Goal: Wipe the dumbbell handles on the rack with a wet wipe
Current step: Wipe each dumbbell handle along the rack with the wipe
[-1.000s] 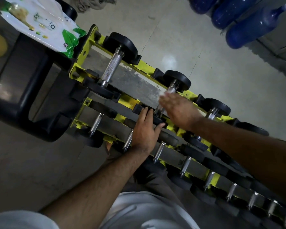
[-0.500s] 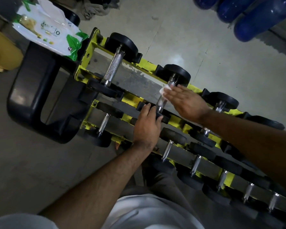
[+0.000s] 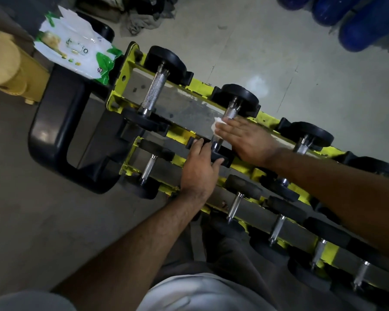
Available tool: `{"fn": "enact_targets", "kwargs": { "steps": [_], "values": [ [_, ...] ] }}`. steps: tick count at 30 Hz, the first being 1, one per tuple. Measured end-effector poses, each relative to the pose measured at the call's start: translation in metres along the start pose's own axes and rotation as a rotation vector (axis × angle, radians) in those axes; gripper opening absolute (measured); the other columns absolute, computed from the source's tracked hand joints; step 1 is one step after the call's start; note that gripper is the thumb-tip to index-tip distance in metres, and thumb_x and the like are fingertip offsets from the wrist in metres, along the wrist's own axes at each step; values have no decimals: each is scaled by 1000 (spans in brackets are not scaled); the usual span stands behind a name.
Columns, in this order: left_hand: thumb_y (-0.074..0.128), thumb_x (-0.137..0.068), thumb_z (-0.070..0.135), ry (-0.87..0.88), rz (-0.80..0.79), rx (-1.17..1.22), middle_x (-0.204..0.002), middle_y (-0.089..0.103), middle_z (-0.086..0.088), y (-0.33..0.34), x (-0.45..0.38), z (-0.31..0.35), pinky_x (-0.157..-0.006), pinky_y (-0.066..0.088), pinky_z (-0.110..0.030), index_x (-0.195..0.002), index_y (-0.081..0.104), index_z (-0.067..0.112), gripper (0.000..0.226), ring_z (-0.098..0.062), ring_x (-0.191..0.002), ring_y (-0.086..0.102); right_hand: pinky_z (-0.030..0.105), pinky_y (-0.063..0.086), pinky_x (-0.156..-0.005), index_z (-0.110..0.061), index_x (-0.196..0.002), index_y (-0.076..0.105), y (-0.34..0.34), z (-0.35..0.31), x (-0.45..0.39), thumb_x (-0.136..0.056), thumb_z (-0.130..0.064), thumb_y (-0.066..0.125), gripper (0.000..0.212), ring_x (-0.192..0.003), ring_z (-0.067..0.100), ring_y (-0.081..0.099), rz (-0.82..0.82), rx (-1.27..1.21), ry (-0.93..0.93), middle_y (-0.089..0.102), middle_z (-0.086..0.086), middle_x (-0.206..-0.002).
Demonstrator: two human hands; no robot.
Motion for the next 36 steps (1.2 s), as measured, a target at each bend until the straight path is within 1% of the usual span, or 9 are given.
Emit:
{"fn": "enact_targets", "kwargs": {
  "steps": [4, 8, 14, 18, 24, 29, 31, 33, 36],
  "values": [
    [59, -97, 39, -24, 11, 10, -161, 26, -2, 1, 0, 2, -111, 35, -29, -146, 43, 14, 58, -18, -146, 28, 45, 19, -123, -7, -153, 37, -6, 8, -6, -90, -3, 56, 66, -150, 30, 28, 112, 0, 197, 35, 14, -159],
    [59, -97, 38, -34, 12, 8, -162, 24, -4, 2, 2, 5, -112, 33, -29, -150, 35, 12, 64, -20, -146, 29, 44, 21, -120, -8, -145, 50, 7, -10, 2, -92, -5, 60, 54, -144, 31, 39, 83, -33, -101, 47, 13, -152],
    [58, -98, 37, -43, 38, -52, -161, 25, -5, 2, 7, 13, -113, 32, -30, -150, 36, 10, 63, -20, -145, 30, 46, 27, -119, -9, -144, 51, -8, 7, -13, -96, -3, 53, 49, -143, 30, 42, 84, 67, 47, 49, 12, -150],
    [62, -95, 35, -56, 63, -79, -155, 33, -3, 10, 9, 18, -106, 46, -37, -140, 47, 12, 52, -24, -132, 47, 48, 46, -107, -9, -123, 70, -13, -23, -8, -86, -12, 72, 37, -124, 32, 61, 69, 4, -52, 67, 13, -130],
    [61, -94, 23, -78, 120, -105, -149, 38, -6, 11, 18, 33, -102, 49, -40, -133, 50, 9, 42, -28, -127, 51, 30, 47, -70, -24, -112, 72, -23, -55, 21, -92, -18, 60, 24, -96, 24, 66, 173, -332, 397, 73, 2, -107],
    [59, -96, 27, -40, 132, -143, -146, 41, -5, 10, 40, 53, -93, 51, -38, -138, 47, 8, 47, -26, -123, 53, 43, 59, -79, -14, -98, 72, -38, -54, 50, -92, -11, 55, 19, -91, 28, 69, 285, -1087, 834, 73, 6, -96],
    [57, -97, 26, -10, 119, -138, -147, 42, -7, 10, 50, 62, -97, 49, -38, -139, 46, 6, 48, -26, -125, 52, 36, 59, -70, -14, -90, 72, -47, -54, 60, -93, -1, 55, 21, -81, 28, 68, 333, -1354, 963, 73, 8, -88],
    [56, -97, 25, 18, 99, -134, -145, 43, -8, 12, 59, 71, -96, 49, -40, -137, 47, 7, 45, -27, -125, 51, 27, 55, -60, -17, -87, 71, -54, -54, 75, -95, -3, 56, 22, -73, 23, 65, 316, -1472, 1070, 71, 6, -84],
    [56, -97, 26, 83, 65, -150, -136, 48, -8, 15, 69, 80, -87, 50, -38, -130, 50, 10, 37, -27, -115, 56, 31, 56, -68, -16, -93, 71, -55, -54, 102, -93, -1, 55, 22, -82, 26, 65, 308, -1547, 1173, 71, 10, -93]
  ]
}}
Point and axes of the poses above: each hand's wrist, its own x-axis away from the middle knuckle, its own y-axis out of the palm, z = x × y, the point moved 1 cm from there along -x, towards the middle knuckle
